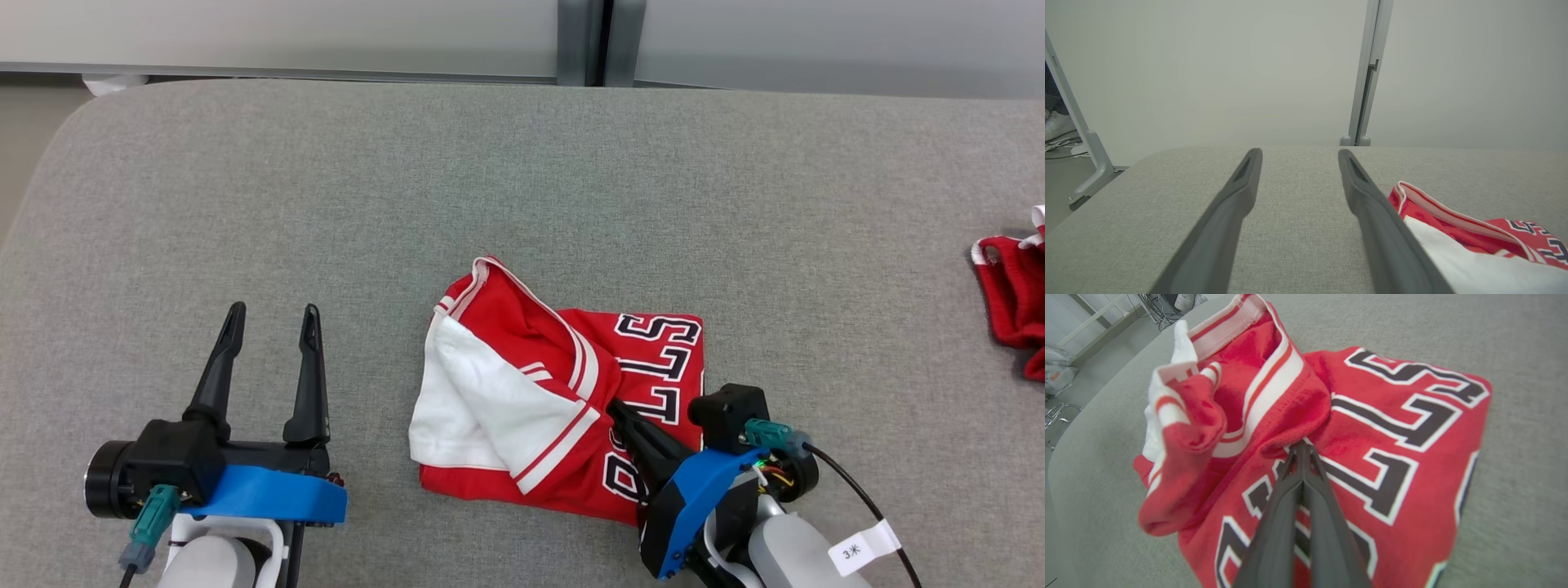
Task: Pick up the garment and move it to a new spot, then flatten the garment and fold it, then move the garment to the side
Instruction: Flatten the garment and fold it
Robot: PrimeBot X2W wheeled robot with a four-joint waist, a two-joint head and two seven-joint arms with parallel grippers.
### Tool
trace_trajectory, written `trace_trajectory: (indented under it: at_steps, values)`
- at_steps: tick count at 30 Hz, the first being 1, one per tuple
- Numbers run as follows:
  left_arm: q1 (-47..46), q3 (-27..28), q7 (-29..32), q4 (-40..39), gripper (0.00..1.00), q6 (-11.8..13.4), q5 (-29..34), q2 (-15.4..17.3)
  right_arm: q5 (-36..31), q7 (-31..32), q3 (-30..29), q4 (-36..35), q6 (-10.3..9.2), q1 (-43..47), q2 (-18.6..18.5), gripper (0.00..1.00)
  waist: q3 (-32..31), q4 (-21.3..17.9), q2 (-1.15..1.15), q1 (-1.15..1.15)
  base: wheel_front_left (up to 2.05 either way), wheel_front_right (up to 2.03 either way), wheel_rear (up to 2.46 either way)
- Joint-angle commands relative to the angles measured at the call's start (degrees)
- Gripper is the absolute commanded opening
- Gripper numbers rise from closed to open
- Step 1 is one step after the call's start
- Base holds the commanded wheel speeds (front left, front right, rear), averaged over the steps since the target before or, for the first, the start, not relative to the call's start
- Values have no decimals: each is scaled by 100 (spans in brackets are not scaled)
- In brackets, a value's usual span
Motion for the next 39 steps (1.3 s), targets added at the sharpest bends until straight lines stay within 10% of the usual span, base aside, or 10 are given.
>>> trace_trajectory:
  at_steps: [1, 35, 36, 37, 38, 39]
  values:
    - [-75, 27, -44, 2, 100, 18, -6, -6, 27, -39, 46, 38, 1, -134, 2, 0, 5, 6, -1, 0, 0, 0, 0]
    - [-28, 15, -89, 107, 100, -37, -6, -67, 993, -693, 2048, -51, 1, -632, -224, 0, -116, 28, -1, 0, 0, 0, 0]
    - [-2, 19, -89, 113, 100, -31, -6, -55, 993, -793, 1956, -200, 1, -617, -280, 7, -143, 10, -1, 0, 0, 0, 0]
    - [26, 15, -90, 119, 100, -29, -1, -44, 970, -879, 1843, -333, 1, -587, -337, 42, -173, -8, -1, 0, 0, 0, 0]
    - [26, 15, -90, 119, 100, -29, -1, -44, 970, -879, 1843, -333, 1, -587, -337, 42, -173, -8, -1, 0, 0, 0, 0]
    - [55, 16, -90, 129, 100, -19, 3, -34, 907, -953, 1687, -454, 1, -535, -405, 100, -208, -30, -1, 0, 0, 0, 0]
